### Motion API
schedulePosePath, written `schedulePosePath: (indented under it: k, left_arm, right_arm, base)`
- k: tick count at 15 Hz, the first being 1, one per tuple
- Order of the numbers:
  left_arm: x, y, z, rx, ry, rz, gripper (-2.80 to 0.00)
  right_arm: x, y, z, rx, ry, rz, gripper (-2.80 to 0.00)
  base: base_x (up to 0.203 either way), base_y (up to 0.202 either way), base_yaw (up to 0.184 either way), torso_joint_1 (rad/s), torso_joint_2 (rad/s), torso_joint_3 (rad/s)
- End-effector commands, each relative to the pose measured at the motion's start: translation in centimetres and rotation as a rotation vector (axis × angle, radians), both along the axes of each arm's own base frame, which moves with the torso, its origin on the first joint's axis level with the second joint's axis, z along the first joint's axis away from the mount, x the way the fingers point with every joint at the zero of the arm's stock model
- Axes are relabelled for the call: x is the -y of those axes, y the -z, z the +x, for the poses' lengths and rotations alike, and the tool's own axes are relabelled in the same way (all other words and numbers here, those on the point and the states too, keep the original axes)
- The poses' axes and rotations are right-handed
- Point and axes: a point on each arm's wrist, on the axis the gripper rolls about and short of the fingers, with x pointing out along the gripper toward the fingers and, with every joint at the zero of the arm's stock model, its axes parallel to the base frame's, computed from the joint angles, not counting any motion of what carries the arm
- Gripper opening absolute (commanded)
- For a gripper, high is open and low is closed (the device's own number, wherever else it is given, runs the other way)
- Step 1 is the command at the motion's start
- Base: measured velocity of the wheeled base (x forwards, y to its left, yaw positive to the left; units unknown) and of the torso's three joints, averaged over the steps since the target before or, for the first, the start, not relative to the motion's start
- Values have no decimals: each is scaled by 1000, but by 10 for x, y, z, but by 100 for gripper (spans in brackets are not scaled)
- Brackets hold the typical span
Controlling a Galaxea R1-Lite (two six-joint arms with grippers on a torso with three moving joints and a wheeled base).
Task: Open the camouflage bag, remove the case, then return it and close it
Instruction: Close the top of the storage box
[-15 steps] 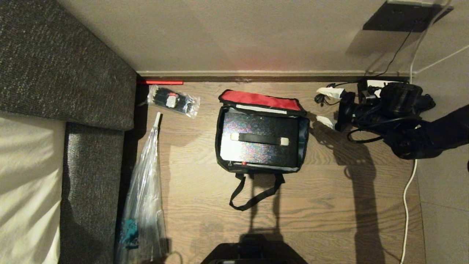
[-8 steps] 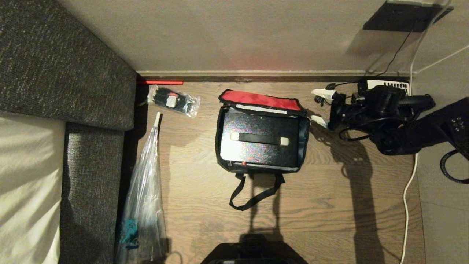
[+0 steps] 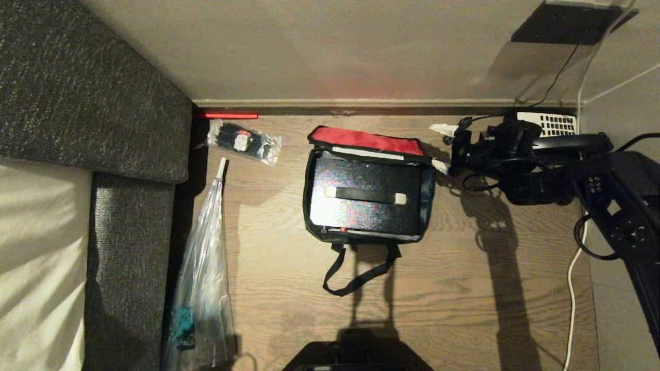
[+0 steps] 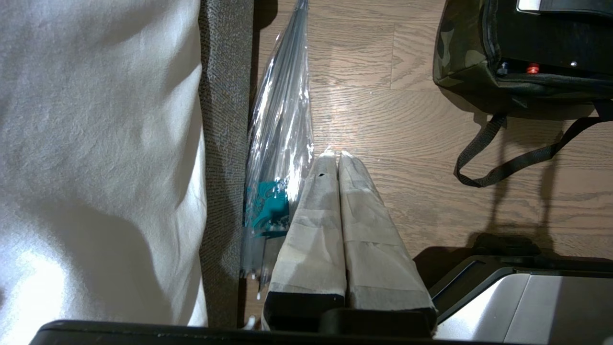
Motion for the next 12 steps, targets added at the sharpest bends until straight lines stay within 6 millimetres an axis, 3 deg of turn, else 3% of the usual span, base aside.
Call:
schedulePosePath:
  k: [1, 4, 9, 10, 12]
  left_arm:
    - [0, 0, 0, -1, 0, 0, -280]
    - [0, 0, 0, -4, 0, 0, -280]
    - [0, 0, 0, -4, 0, 0, -280]
    - [0, 0, 0, -4, 0, 0, -280]
    - [0, 0, 0, -1, 0, 0, -280]
  right_arm:
    - [-3, 21, 10, 4, -11, 6, 0]
    - [-10, 27, 12, 40, -35, 33, 0]
    - [-24, 13, 8, 149, -76, 75, 0]
    - [-25, 14, 8, 149, -76, 74, -280]
    - [-25, 14, 8, 158, -78, 65, -280]
  base:
    - [0, 0, 0, 0, 0, 0]
    - [0, 0, 0, 0, 0, 0]
    - [0, 0, 0, 0, 0, 0]
    - [0, 0, 0, 0, 0, 0]
    - [0, 0, 0, 0, 0, 0]
